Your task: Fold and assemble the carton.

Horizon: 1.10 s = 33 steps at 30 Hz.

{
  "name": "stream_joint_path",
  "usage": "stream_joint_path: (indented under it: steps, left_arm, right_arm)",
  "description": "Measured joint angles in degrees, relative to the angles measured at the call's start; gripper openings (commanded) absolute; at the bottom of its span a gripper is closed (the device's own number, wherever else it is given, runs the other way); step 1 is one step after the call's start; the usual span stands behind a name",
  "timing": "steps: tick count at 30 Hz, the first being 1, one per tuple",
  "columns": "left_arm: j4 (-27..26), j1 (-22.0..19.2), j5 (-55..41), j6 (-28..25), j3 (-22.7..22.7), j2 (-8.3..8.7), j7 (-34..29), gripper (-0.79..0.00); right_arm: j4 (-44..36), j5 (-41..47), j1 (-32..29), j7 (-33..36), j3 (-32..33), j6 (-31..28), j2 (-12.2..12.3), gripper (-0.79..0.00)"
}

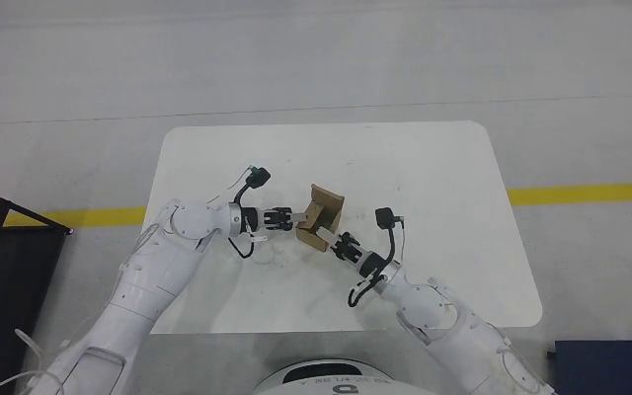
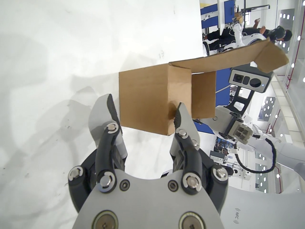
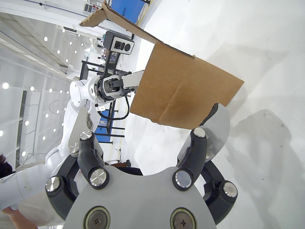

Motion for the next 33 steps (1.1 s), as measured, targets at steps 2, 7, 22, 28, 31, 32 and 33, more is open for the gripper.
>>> stream_joint_path:
  steps: [2, 7, 22, 28, 31, 32, 33]
  left_arm:
    - [0.2, -0.4, -0.2, 0.0, 0.5, -0.15, -0.2, -0.733]
    - [0.5, -1.6, -0.3, -0.2, 1.4, -0.32, -1.4, -0.785]
    - [-3.8, -3.5, 5.1, 3.5, 2.4, 0.2, -5.3, -0.711]
    - [-4.4, -3.0, 5.1, 3.3, 2.1, 0.43, -5.2, -0.409]
    - [-4.6, -2.8, 5.2, 3.1, 2.3, 0.53, -5.9, -0.311]
    - [-4.7, -2.7, 5.2, 3.0, 2.3, 0.55, -5.9, -0.246]
    - [-4.9, -2.6, 5.0, 3.0, 2.3, 0.59, -5.9, -0.215]
  right_arm:
    - [0.2, 0.2, 0.1, 0.1, 0.0, -0.1, -0.1, 0.0]
    - [1.0, 0.6, 0.6, 0.5, 0.0, -0.5, -0.5, 0.0]
    - [2.5, 1.0, 0.8, 1.1, 0.9, -2.2, -1.1, 0.0]
    - [2.4, 1.2, 0.2, 1.5, 1.5, -2.9, -1.2, 0.0]
    - [2.2, 1.0, 0.2, 1.8, 1.5, -2.9, -1.3, 0.0]
    - [2.2, 1.0, 0.2, 1.9, 1.4, -2.8, -1.4, 0.0]
    - [2.2, 0.9, 0.2, 2.0, 1.4, -2.8, -1.4, -0.015]
